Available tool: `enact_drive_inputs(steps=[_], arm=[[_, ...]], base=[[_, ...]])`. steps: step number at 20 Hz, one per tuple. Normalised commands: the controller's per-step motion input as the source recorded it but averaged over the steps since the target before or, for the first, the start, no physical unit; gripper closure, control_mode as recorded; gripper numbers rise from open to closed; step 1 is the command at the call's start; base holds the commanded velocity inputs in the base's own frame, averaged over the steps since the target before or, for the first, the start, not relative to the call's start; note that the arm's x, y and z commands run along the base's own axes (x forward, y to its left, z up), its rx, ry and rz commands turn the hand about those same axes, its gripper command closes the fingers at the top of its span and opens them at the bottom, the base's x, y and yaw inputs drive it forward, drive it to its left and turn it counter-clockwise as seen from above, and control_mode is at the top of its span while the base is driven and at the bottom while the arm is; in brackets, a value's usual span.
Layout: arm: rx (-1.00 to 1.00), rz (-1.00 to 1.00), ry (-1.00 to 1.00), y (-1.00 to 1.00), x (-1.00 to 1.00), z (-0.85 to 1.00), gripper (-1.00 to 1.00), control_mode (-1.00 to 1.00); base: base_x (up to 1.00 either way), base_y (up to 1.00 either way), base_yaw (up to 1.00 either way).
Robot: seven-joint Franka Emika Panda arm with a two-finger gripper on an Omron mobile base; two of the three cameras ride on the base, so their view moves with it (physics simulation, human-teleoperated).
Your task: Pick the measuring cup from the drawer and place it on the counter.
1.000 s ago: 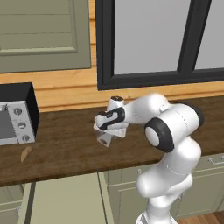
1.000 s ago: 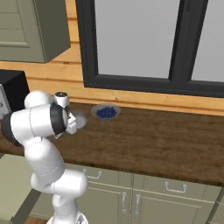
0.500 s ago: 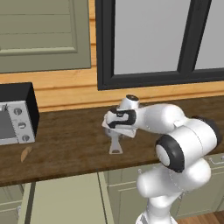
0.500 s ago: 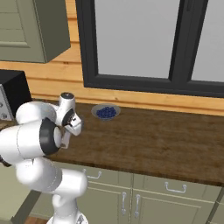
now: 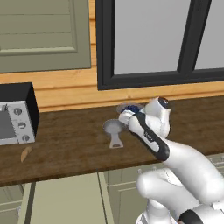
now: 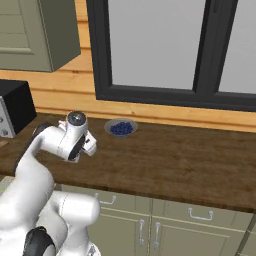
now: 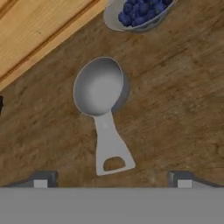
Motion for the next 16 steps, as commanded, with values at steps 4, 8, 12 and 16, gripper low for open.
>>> enact_drive_inputs(steps=[4, 8, 12, 16], arm=[[0.16, 0.0, -0.1, -0.81, -0.49, 1.0, -1.0, -1.0], [0.24, 0.04, -0.01, -0.86, -0.42, 1.0, -1.0, -1.0], [0.28, 0.04, 0.07, -0.89, -0.23, 1.0, -1.0, -1.0], [0.29, 0.06, 0.08, -0.81, -0.15, 1.0, -1.0, -1.0]], base=[[0.0, 0.0, 0.0], [0.0, 0.0, 0.0], [0.0, 0.0, 0.0], [0.0, 0.0, 0.0]])
